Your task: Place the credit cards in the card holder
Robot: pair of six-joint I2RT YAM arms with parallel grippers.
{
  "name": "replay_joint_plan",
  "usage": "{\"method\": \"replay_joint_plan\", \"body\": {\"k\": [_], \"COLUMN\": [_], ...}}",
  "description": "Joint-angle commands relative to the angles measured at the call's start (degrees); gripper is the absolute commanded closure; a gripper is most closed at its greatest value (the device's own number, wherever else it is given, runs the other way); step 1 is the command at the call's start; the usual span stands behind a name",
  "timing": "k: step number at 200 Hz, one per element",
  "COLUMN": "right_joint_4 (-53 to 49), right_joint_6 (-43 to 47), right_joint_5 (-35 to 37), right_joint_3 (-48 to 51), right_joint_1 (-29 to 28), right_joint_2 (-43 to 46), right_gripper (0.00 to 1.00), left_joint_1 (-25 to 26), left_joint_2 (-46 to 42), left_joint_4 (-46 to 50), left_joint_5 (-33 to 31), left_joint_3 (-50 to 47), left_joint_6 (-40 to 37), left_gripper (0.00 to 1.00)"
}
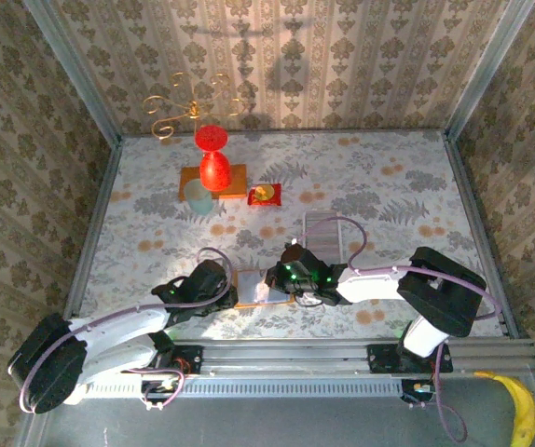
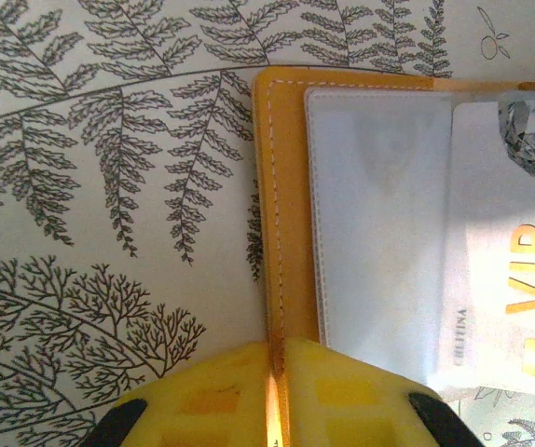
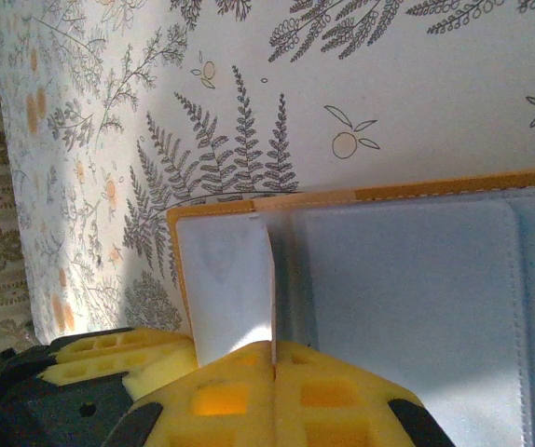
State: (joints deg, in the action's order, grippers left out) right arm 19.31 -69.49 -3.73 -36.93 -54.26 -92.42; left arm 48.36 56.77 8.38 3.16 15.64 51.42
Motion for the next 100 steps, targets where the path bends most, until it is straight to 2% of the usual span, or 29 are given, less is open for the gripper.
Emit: {"method": "replay_joint_plan", "body": {"k": [1, 69, 76, 91, 100], "right_joint_4": [0.2, 3.8, 3.2, 0.6, -1.1], "right_joint_6": [-1.1, 0.5, 0.7, 1.6, 2.3], "right_joint_5": [-0.9, -3.9, -3.8, -3.0, -2.4], "right_joint_3": [1.0, 0.7, 0.6, 0.0, -0.4], "right_joint_1": [0.2, 0.2, 0.2, 0.3, 0.3], "right_joint_2": [-0.8, -1.7, -1.8, -1.7, -1.6], "right_gripper": [1.0, 1.0, 0.94, 0.72, 0.65], "left_joint_1": [0.3, 0.3, 0.3, 0.3, 0.3], "left_joint_2": [0.2, 1.3, 1.4, 1.5, 1.4], "left_joint_4": [0.0, -0.6, -0.6, -0.7, -0.6], "left_joint_5": [-0.5, -0.3, -0.2, -0.1, -0.1], "left_joint_3": [-0.7, -0.6, -0.6, -0.6, -0.7], "left_joint_6": [0.7, 0.6, 0.6, 0.6, 0.6], "left_gripper": [0.87, 0.88, 0.88, 0.88, 0.88]}}
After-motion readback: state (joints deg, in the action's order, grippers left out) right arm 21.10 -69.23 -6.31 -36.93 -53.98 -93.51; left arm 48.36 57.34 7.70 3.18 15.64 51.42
